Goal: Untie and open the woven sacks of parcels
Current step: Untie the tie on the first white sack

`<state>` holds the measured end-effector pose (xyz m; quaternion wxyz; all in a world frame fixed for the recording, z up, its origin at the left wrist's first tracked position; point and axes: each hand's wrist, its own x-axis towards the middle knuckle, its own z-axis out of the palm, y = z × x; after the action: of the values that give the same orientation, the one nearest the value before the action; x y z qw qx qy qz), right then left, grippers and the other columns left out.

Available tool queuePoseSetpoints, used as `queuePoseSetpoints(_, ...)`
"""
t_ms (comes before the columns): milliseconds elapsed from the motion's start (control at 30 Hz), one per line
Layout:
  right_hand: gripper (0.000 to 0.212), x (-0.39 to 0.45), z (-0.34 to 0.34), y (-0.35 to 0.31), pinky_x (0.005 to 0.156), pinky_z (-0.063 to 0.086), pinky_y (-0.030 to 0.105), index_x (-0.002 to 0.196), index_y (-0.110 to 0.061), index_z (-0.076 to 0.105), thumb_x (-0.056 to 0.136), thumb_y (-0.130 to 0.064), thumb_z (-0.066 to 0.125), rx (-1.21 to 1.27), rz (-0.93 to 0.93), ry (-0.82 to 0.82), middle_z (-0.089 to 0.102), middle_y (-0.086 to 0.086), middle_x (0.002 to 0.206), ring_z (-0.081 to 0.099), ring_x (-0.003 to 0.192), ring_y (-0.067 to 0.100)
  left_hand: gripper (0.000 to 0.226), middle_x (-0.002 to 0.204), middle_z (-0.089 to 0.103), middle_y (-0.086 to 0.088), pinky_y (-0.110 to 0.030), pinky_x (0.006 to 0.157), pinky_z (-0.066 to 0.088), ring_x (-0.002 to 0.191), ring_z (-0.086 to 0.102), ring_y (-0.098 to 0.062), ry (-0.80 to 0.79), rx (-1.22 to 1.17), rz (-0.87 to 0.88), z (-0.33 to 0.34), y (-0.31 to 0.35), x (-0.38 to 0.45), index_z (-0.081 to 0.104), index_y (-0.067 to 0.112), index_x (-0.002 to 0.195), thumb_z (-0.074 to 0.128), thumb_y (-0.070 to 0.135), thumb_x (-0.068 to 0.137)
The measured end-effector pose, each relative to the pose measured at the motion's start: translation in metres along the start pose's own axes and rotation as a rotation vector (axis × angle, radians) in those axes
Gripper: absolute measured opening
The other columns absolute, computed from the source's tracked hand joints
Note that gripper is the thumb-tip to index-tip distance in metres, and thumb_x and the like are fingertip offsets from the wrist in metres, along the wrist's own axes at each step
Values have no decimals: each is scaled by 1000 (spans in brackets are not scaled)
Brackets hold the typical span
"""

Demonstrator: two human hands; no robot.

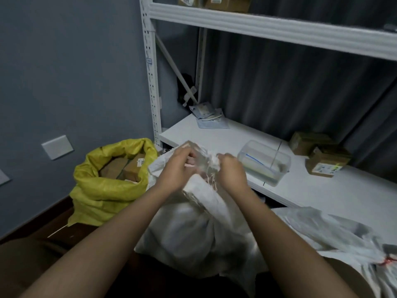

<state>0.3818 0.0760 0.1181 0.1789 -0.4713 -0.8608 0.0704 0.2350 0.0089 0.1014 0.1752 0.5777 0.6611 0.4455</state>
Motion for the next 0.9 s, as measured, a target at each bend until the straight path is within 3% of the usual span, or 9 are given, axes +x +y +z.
queuePoseSetpoints(100,15,49,1,2,63,38,28,67,-13,56,81,-8,55,469,256,26,62,7,74,56,75,27,39,114,47,4,-29,92,44,103,50,-13,-33,117,-10,4,-20,6,54,22,108,76,25,77)
queuePoseSetpoints(200,14,95,15,4,73,54,42,69,-14,55,68,-25,63,843,397,-109,60,5,70,60,71,24,48,121,47,3,-25,92,32,115,39,-16,-11,284,-18,8,-36,6,55,21,115,68,49,78)
queuePoseSetpoints(367,21,125,40,6,66,43,35,66,-18,46,72,-16,67,1052,400,-190,50,3,68,51,69,20,79,123,53,-1,-28,95,29,111,40,-17,5,457,185,25,-57,-16,57,23,117,51,80,64)
queuePoseSetpoints(433,17,125,44,6,65,42,33,69,-16,49,76,-12,64,1208,411,-254,51,4,70,51,69,20,79,132,50,-8,-38,93,36,114,44,-24,-9,614,288,25,-67,-20,49,25,127,51,77,68)
queuePoseSetpoints(533,20,110,41,7,82,39,25,75,-22,46,85,-23,64,1357,370,-531,49,-5,82,50,84,12,60,121,56,-12,-38,73,51,96,56,-32,14,695,338,16,-81,-15,52,24,121,74,37,67)
queuePoseSetpoints(667,63,68,15,-1,95,40,22,106,-27,49,62,-62,77,833,51,-698,54,-13,106,53,104,1,53,120,47,-11,-43,81,49,103,51,-32,-37,418,96,6,-71,8,49,18,117,76,11,71)
queuePoseSetpoints(733,65,45,11,-9,79,38,12,114,-21,50,65,-48,82,528,-98,-578,52,-13,108,52,102,-6,40,120,42,-9,-39,85,43,105,49,-27,-13,288,-14,3,-55,26,48,13,115,64,7,79)
queuePoseSetpoints(800,66,27,18,-12,73,31,20,121,-16,46,70,-39,81,287,-173,-430,45,-6,110,48,105,8,36,115,41,-6,-38,84,43,99,50,-24,20,201,-46,0,-38,43,48,12,112,58,0,80)
queuePoseSetpoints(900,28,31,35,0,71,32,30,108,-9,55,84,-21,65,84,-117,-226,58,9,113,54,105,29,41,116,41,-2,-25,87,45,102,54,-18,9,14,-57,-2,-31,48,50,14,114,59,-5,79)
